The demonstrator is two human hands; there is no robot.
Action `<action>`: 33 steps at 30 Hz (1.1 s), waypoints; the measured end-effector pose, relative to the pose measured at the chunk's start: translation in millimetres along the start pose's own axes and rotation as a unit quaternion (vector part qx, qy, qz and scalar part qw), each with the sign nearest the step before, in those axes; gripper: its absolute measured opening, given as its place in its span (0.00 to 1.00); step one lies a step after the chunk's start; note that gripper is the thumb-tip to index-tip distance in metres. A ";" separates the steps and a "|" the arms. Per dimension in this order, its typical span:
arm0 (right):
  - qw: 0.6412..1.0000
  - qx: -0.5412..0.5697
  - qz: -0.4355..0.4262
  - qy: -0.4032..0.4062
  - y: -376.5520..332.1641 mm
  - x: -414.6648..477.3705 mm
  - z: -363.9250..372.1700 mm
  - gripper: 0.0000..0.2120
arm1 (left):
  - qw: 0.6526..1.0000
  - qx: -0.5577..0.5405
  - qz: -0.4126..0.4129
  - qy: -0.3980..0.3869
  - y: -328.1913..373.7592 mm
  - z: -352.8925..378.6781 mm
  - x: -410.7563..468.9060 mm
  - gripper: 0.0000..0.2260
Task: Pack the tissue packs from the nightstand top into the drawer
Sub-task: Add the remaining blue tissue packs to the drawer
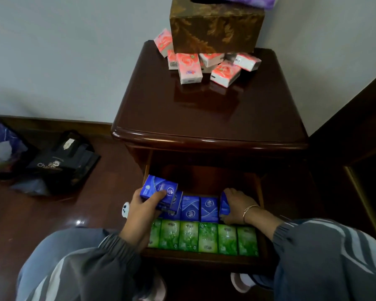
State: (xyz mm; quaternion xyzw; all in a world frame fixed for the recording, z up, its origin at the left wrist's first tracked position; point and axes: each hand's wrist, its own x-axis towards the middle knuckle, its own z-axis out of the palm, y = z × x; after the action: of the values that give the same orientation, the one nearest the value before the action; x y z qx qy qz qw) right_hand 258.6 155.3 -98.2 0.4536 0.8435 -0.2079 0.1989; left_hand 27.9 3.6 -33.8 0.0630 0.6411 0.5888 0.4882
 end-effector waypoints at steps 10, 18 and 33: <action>0.971 0.153 0.103 -0.153 2.2 15.5 -18.8 0.57 | 0.999 -0.044 -0.019 -0.012 10.6 -7.3 3.8 0.14; 0.908 0.337 0.233 -0.088 2.6 11.7 -11.5 0.26 | 0.998 -0.046 -0.016 -0.036 12.6 -5.7 -1.5 0.15; 0.911 0.399 0.096 0.027 -46.7 -34.9 -58.3 0.20 | 0.991 -0.037 -0.017 -0.125 21.4 14.4 -17.4 0.14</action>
State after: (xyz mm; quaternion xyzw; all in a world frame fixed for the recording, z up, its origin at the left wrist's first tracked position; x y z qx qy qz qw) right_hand 228.2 139.1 -23.3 0.5796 0.6476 -0.4947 -0.0030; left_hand 36.3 8.6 -4.3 0.1070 0.5541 0.5909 0.5765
